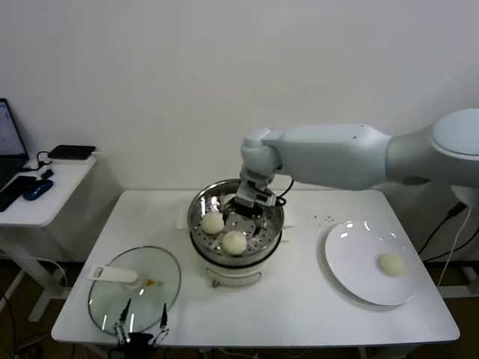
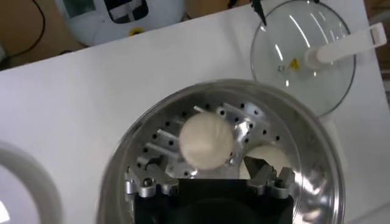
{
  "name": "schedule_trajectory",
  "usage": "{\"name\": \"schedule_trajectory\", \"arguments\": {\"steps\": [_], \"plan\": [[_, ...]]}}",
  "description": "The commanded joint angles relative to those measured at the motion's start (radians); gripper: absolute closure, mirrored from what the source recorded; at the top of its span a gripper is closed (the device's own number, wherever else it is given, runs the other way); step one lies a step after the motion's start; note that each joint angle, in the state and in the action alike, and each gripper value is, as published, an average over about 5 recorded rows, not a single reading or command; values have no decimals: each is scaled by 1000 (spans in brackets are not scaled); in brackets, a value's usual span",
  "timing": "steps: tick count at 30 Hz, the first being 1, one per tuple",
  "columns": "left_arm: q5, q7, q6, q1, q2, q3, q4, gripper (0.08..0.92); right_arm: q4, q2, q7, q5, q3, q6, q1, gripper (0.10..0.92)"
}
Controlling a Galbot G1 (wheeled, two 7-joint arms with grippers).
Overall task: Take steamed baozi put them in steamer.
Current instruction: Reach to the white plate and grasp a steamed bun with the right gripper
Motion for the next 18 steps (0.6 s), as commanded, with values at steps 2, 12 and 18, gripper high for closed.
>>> {"name": "schedule_trajectory", "arguments": {"steps": [2, 12, 18], "plan": [[-2, 0, -1, 3, 4, 0, -4, 177, 55, -235, -47, 215, -305, -129, 310, 202], [6, 2, -9, 0, -2, 13, 5, 177, 40, -538, 63, 206, -429, -369, 233, 203], [15, 0, -10, -3, -7, 12, 12, 177, -38, -653, 26, 101, -342, -356, 101, 203]]}}
